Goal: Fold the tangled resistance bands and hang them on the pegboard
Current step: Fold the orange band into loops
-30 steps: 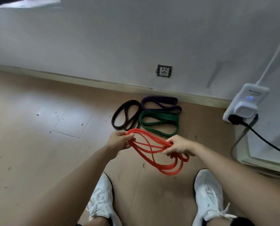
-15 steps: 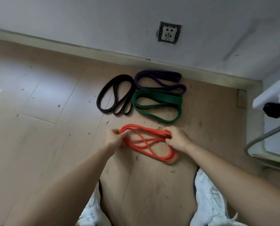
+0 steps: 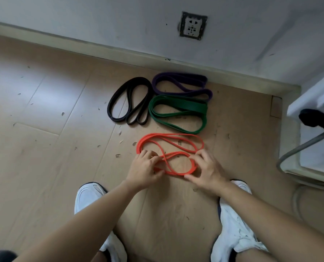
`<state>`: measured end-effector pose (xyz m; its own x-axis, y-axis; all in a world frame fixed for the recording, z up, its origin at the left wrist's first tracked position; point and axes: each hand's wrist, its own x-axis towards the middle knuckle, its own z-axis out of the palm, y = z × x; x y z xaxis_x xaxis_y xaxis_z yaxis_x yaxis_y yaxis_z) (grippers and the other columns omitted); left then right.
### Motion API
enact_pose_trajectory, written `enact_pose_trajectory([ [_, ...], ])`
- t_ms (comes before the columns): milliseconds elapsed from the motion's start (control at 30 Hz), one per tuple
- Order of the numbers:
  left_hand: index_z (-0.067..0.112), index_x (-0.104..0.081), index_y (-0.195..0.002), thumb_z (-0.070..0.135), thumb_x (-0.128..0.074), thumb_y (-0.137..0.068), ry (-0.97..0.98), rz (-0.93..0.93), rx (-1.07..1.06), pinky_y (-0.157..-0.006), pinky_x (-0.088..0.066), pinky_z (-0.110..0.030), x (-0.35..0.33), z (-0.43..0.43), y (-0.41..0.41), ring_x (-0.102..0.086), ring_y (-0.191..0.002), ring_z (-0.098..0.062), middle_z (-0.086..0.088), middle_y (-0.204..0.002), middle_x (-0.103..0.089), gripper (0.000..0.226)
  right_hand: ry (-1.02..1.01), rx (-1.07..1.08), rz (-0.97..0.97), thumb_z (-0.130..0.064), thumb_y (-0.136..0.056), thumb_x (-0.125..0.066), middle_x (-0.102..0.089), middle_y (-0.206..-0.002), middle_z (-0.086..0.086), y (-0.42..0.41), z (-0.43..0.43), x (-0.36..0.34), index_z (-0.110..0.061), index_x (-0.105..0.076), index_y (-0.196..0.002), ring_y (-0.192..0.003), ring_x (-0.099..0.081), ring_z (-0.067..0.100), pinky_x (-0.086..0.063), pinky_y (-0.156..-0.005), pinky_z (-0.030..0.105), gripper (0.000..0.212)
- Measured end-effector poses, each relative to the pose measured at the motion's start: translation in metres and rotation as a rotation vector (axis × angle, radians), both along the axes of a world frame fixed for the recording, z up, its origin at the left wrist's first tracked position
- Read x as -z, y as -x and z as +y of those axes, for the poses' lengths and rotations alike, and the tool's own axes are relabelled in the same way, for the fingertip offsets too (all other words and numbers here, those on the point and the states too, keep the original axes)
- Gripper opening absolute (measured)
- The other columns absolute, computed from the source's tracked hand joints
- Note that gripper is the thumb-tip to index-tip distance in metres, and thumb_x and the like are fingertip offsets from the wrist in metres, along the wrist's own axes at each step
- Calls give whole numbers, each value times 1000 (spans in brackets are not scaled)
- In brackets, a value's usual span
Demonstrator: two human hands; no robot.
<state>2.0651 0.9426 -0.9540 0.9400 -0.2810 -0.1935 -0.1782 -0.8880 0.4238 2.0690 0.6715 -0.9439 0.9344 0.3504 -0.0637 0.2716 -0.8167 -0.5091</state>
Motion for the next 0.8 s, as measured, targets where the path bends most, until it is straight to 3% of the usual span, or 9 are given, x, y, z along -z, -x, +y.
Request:
enact_pose_trajectory([
  [67,23,-63,-131,52,-62,-68,-59,40,42,-90,-48,-36,1,-2,5,-56,-105,-23,2,-119,-61,69,145,-203,26,-55,-67,-76,-58,-109,1,8,-3,7,-16,-67,-107,-98,-53,22,-53,-83,33,57],
  [133,21,-53,-141,46,-59,-65,-91,70,82,-91,-47,-36,4,-3,6,-54,-109,-23,-1,-127,-57,80,182,-249,-41,-42,-71,-81,-62,-97,0,7,-8,15,-16,-67,-91,-93,-50,21,-56,-77,39,36],
  [200,22,-53,-140,37,-64,-69,-98,55,71,-88,-47,-37,10,-2,3,-55,-107,-26,0,-122,-58,73,185,-229,-115,-30,-74,-85,-61,-83,-1,1,-13,18,-16,-67,-79,-86,-49,22,-56,-70,39,24],
  [367,39,-65,-117,30,-75,-82,-59,-25,179,-77,-41,-38,20,1,-1,-53,-95,-22,8,-99,-58,38,216,-75,-226,-18,-69,-90,-59,-71,3,-17,-30,9,-12,-62,-69,-71,-55,26,-50,-60,33,28],
  [467,41,-65,-116,28,-72,-85,-65,-40,269,-80,-40,-38,21,9,1,-52,-99,-19,10,-104,-57,34,232,22,-292,-12,-70,-89,-59,-71,6,-27,-35,10,-10,-62,-70,-70,-57,29,-44,-66,33,26],
  [567,39,-66,-115,27,-68,-82,-82,-36,321,-83,-40,-38,18,14,0,-52,-102,-19,11,-105,-57,35,182,111,-329,-19,-87,-68,-59,-75,7,-29,-30,10,-9,-63,-74,-73,-53,28,-42,-65,34,17],
  [633,39,-66,-112,26,-64,-81,-92,-33,354,-83,-38,-37,15,14,0,-52,-102,-19,11,-105,-58,34,153,156,-319,-21,-89,-62,-59,-76,8,-30,-21,9,-8,-63,-75,-73,-53,28,-44,-63,36,19],
  [700,39,-66,-110,26,-63,-81,-99,-34,363,-84,-39,-37,12,15,1,-53,-102,-19,11,-105,-59,32,126,164,-279,-10,-82,-75,-59,-75,10,-33,-8,7,-5,-65,-75,-71,-56,32,-48,-59,38,13],
  [800,39,-66,-108,28,-62,-79,-114,-22,325,-86,-41,-38,10,13,2,-55,-101,-19,11,-104,-59,32,135,132,-97,1,-66,-87,-63,-78,12,-38,14,7,-4,-71,-80,-72,-61,35,-56,-61,38,22],
])
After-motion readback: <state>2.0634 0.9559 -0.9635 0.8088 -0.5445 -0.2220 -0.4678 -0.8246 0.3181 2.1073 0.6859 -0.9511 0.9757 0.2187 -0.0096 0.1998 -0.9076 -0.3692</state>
